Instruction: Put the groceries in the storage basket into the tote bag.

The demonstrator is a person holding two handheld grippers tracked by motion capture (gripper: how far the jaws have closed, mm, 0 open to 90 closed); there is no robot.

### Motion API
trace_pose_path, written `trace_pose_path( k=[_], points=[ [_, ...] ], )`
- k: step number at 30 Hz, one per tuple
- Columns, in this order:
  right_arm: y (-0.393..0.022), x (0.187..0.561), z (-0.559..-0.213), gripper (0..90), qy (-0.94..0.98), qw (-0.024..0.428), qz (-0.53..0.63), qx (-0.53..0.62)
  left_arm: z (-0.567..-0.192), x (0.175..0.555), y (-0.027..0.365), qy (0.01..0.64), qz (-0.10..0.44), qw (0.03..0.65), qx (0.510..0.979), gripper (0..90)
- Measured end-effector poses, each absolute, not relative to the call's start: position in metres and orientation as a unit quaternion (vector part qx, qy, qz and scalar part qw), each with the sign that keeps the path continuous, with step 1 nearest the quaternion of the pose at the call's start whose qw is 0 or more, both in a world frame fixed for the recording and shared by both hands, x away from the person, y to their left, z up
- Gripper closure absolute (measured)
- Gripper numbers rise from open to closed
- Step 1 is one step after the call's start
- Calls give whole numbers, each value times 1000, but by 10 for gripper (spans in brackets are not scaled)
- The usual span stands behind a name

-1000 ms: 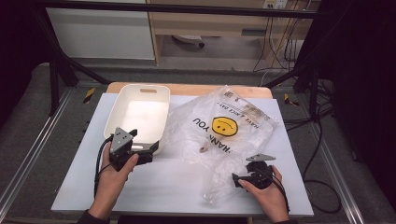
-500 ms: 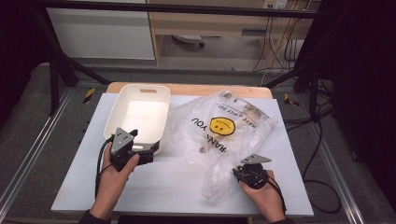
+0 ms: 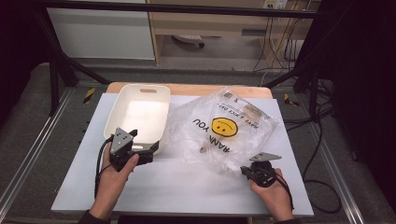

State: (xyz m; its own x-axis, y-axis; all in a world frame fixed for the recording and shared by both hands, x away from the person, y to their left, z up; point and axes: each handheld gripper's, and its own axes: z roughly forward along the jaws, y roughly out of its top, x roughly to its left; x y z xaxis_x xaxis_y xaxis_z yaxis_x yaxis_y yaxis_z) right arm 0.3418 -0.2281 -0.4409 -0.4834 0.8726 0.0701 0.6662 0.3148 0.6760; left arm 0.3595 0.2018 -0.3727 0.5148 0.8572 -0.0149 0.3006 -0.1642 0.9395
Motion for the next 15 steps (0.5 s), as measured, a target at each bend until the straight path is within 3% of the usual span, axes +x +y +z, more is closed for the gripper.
trace_pose_path(
  k=[15],
  points=[
    [-282, 342, -437, 900, 780, 176, 323, 506, -373, 357, 195, 399, 270, 504, 717, 101]
  ],
)
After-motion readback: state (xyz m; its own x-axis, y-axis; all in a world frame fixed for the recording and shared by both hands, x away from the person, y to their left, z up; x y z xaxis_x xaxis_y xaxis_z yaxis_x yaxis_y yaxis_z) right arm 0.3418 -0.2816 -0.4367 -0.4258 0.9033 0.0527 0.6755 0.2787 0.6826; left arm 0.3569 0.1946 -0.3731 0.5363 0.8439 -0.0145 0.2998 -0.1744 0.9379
